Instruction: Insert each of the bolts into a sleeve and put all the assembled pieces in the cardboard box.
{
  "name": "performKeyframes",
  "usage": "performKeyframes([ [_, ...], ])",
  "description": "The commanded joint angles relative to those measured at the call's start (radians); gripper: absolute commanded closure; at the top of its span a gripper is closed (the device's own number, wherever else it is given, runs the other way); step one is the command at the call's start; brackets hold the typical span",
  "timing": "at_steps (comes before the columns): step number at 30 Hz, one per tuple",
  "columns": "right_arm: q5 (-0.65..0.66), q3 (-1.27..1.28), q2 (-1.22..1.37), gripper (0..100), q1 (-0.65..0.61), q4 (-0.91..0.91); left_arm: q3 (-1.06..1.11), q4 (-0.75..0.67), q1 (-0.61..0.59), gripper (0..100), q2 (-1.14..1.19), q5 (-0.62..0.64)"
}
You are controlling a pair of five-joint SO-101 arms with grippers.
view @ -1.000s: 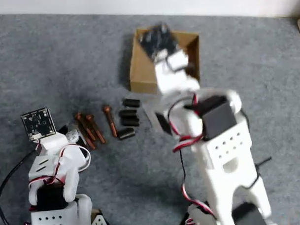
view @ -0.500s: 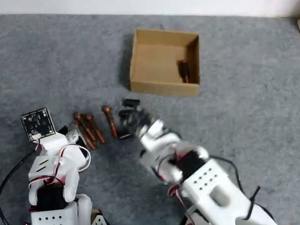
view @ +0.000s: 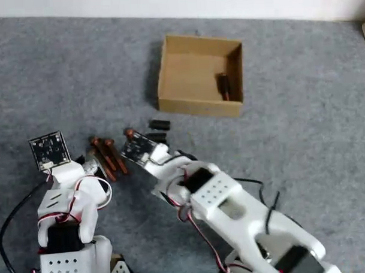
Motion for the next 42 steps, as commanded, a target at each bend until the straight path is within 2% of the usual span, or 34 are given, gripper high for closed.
performKeyframes([
  [1, 0.069, -0.071, 0.070, 73.5, -0.013, -0.064, -0.005, -0.035, -0.016, 99, -0.007, -0.044],
  [11, 0.187, -0.077, 0.216, 73.5, -0.015, -0.131, -0.012, -0.035, -0.102, 99, -0.007, -0.046],
  [18, 0.190, -0.079, 0.222, 73.5, -0.024, -0.222, -0.013, -0.035, -0.107, 99, -0.007, -0.046],
  [26, 0.235, -0.110, 0.231, 73.5, -0.062, -0.222, -0.015, -0.035, -0.107, 99, -0.008, -0.046],
  [34, 0.239, -0.162, 0.378, 73.5, -0.058, -0.225, -0.027, -0.035, -0.160, 99, -0.008, -0.046],
  [42, 0.239, -0.208, 0.467, 73.5, -0.045, -0.220, -0.027, -0.035, -0.165, 99, -0.008, -0.046],
])
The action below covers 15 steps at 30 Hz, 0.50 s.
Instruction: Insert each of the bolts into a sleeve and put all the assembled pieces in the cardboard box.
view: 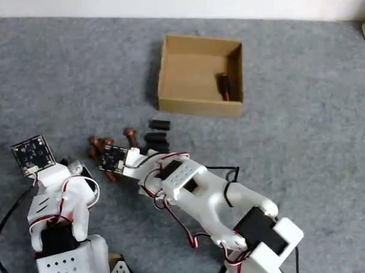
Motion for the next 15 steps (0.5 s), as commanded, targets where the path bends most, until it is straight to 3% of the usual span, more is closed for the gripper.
performKeyframes([
  [1, 0.020, -0.024, 0.035, 73.5, 0.005, -0.015, -0.027, -0.029, -0.010, 99, -0.008, -0.003],
  [5, 0.020, -0.024, 0.059, 75.2, 0.005, -0.013, -0.027, -0.029, -0.010, 99, -0.008, -0.003],
  [12, 0.018, -0.024, 0.061, 97.8, 0.070, -0.007, -0.027, -0.029, -0.010, 99, -0.008, -0.003],
  [15, 0.018, -0.030, 0.061, 98.7, 0.108, 0.041, -0.025, -0.029, -0.010, 99, -0.008, -0.003],
])
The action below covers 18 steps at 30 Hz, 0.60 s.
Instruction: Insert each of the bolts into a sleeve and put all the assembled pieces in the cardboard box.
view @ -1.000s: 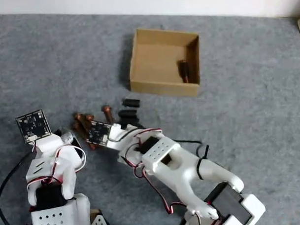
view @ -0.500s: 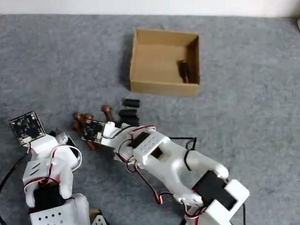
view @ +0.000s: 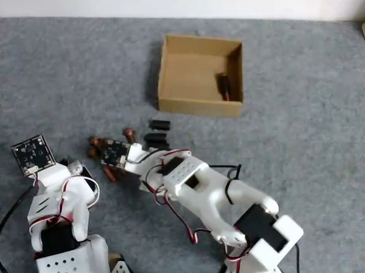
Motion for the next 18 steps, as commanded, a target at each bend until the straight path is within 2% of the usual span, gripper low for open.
performKeyframes([
  [1, 0.018, -0.013, 0.012, 98.7, 0.068, 0.053, -0.025, -0.029, -0.010, 99, -0.008, -0.003],
  [13, 0.011, -0.013, 0.007, 98.6, 0.087, 0.171, -0.024, -0.029, -0.010, 99, -0.008, -0.003],
  [18, -0.058, -0.015, -0.012, 99.3, 0.091, 0.179, -0.027, -0.029, -0.010, 99, -0.008, -0.003],
])
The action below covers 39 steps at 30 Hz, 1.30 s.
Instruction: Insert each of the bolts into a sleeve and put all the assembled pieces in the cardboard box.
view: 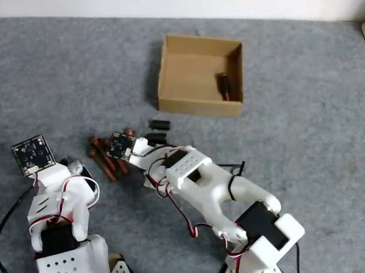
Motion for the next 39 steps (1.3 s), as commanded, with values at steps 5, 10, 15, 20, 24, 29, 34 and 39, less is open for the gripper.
performKeyframes([
  [5, -0.034, 0.008, -0.216, 99.3, 0.051, 0.113, -0.028, -0.029, -0.008, 99, -0.008, 0.002],
  [10, -0.092, 0.093, -0.464, 99.3, 0.059, 0.128, -0.038, -0.029, -0.005, 99, -0.004, 0.005],
  [15, -0.095, 0.176, -0.694, 99.3, 0.113, 0.183, -0.059, -0.023, 0.082, 99, 0.004, 0.006],
  [20, -0.097, 0.249, -0.912, 99.3, 0.174, 0.265, -0.061, -0.029, 0.199, 99, 0.033, 0.006],
  [24, -0.098, 0.335, -1.079, 99.3, 0.205, 0.318, -0.110, -0.081, 0.245, 99, 0.217, 0.006],
  [29, -0.098, 0.476, -1.250, 99.3, 0.206, 0.321, -0.283, -0.212, 0.320, 99, 0.628, 0.006],
  [34, -0.141, 0.564, -1.351, 99.3, 0.225, 0.320, -0.443, -0.281, 0.410, 99, 1.050, 0.006],
  [39, -0.144, 0.621, -1.411, 99.3, 0.231, 0.289, -0.582, -0.279, 0.418, 92, 1.297, 0.015],
])
